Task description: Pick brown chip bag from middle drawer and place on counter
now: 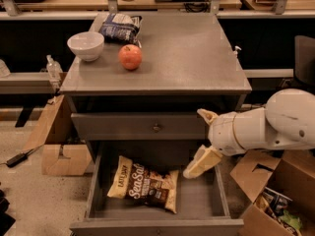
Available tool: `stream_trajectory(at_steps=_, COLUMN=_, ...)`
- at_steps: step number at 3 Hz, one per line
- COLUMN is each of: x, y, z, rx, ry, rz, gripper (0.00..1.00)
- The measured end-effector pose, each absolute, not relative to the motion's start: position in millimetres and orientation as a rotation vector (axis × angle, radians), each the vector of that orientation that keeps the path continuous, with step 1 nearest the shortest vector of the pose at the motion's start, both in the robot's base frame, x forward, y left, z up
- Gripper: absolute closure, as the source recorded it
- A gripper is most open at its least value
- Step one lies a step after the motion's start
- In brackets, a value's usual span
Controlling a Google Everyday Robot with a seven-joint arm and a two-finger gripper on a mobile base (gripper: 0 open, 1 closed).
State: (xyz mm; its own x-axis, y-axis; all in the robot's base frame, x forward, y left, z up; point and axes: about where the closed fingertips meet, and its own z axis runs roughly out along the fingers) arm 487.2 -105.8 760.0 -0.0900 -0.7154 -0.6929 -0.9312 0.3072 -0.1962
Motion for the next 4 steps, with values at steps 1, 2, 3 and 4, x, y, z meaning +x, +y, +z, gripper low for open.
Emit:
stream_trajectory(at_steps=1, x=506.5, y=-108.8, z=759.3, rx=-1.414, ry=1.849, rz=0.33, gripper=0.0)
stream_trajectory(at_steps=2, x=506.5, y=-108.7, z=759.3, rx=-1.414, ry=1.849, rz=0.33, gripper=0.0)
stream_trajectory(at_steps=3, x=496.8, y=-99.5, z=713.6, rx=-1.36, ry=1.867, rz=0.391, gripper=0.0)
stream_trajectory(at_steps=4, x=487.5, y=-83.3, z=628.8, rx=-1.293, ry=1.89, rz=0.46, gripper=0.0)
